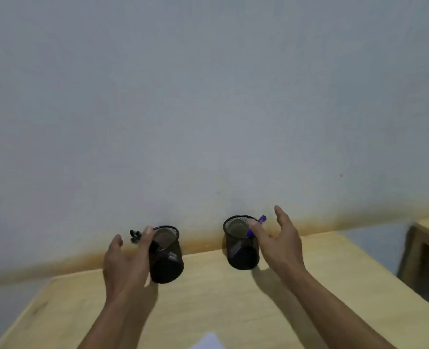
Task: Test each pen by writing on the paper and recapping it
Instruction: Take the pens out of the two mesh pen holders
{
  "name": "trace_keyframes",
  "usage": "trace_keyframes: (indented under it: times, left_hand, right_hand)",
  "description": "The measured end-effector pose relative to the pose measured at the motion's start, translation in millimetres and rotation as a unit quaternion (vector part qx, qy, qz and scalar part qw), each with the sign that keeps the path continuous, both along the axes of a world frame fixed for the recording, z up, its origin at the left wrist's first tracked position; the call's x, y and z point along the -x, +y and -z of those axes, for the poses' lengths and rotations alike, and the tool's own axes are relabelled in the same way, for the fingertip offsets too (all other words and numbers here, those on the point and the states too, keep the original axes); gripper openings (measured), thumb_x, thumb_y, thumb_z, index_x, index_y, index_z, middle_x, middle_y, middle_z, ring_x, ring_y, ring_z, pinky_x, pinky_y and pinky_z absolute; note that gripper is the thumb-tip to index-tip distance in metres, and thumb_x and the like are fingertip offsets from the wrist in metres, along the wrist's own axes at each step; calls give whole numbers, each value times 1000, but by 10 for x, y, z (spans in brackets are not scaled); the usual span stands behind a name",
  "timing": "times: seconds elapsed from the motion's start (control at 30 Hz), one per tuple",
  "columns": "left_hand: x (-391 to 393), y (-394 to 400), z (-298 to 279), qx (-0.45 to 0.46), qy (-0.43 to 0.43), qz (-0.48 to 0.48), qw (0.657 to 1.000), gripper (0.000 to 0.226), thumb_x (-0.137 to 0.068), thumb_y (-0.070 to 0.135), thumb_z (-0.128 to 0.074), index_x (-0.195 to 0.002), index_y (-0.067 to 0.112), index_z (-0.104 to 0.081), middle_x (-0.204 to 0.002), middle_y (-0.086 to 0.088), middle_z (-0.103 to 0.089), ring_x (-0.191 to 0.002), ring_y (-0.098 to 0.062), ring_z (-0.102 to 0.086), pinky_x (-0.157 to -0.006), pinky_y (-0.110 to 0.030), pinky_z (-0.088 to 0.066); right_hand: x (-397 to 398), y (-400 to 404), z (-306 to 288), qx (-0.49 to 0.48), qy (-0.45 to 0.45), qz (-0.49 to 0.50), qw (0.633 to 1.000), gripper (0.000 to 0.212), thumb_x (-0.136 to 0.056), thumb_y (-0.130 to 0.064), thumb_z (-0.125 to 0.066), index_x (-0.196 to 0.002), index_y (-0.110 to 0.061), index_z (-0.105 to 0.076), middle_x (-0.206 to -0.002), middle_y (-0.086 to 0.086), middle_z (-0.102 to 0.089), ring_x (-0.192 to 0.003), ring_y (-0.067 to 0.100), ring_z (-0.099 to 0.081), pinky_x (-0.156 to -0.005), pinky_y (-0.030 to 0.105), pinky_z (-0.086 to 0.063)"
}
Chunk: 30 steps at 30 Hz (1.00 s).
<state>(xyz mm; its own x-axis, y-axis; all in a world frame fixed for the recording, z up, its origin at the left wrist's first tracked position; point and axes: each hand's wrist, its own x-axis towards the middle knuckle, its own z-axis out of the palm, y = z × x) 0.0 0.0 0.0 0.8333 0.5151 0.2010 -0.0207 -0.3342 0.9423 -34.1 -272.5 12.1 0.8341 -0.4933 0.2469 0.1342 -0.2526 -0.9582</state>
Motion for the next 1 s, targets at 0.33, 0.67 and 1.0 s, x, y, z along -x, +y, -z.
trace_keyframes:
  times: [0.33,0.67,1.0]
  left_hand:
    - [-440,-378,232,79,-84,-50,992,82,-65,77,-63,-128,25,-52,-134,10,-55,-133,-16,-41,-107,-44,-39]
    - [-453,-396,194,133,-47,-71,987,52,-90,56,-56,-135,33,-49,-143,-3,-42,-100,-1,-25,-92,-26,-28]
    - [-350,-244,-196,167,-89,-48,981,44,-87,62,-47,-114,34,-68,-136,3,-54,-127,-20,-48,-99,-34,-41]
  right_hand:
    - [-426,67,314,37,-37,10,999,48,-95,-40,-66,-139,-22,-60,-163,-6,-34,-148,12,-34,-104,22,-28]
    - [-585,207,398,-8,-51,-15,999,67,-101,-48,-49,-159,-22,-29,-161,3,-41,-146,17,-41,-113,29,-34]
    - [-415,186,-113,-45,-71,9,996,56,-103,-50,-45,-144,-13,-55,-109,-26,-66,-86,-13,-62,-89,29,-46]
